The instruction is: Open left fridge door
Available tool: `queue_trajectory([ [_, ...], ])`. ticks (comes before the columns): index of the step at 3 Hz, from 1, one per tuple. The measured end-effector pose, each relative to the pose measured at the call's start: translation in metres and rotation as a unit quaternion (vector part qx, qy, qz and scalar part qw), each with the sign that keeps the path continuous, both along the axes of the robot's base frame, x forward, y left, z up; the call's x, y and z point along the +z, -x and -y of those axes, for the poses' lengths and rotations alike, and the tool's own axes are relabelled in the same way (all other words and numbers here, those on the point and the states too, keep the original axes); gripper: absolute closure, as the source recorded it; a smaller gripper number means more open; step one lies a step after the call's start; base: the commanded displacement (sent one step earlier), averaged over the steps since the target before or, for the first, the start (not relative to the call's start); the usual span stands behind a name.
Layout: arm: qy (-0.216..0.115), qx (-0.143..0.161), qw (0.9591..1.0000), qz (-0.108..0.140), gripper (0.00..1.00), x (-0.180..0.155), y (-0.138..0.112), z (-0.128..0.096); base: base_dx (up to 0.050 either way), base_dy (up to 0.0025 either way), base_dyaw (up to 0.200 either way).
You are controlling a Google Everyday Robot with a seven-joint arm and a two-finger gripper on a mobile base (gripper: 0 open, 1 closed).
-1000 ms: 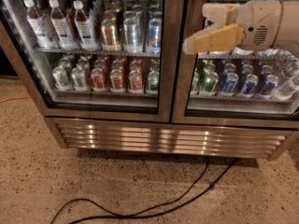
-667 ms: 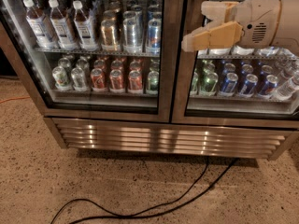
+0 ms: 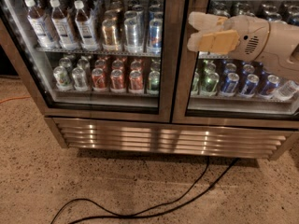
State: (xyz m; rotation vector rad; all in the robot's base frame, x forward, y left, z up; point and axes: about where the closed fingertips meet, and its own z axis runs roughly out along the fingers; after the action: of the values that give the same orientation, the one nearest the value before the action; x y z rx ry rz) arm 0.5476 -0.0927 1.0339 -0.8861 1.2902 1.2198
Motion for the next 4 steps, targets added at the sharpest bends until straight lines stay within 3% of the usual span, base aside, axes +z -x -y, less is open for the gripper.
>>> queue_trajectory([
  [1, -0.006, 0.003, 1.0, -0.003, 0.0, 0.001, -0.0008, -0.0025, 0.0, 0.0, 0.0],
  [2, 0.028, -0.018, 0.9992, 0.022, 0.0, 0.0029, 0.0, -0.0064, 0.0, 0.0, 0.0],
  [4, 0.09, -0.061, 0.9923, 0.059, 0.0, 0.0057, -0.0005, -0.0106, 0.0, 0.0, 0.0],
])
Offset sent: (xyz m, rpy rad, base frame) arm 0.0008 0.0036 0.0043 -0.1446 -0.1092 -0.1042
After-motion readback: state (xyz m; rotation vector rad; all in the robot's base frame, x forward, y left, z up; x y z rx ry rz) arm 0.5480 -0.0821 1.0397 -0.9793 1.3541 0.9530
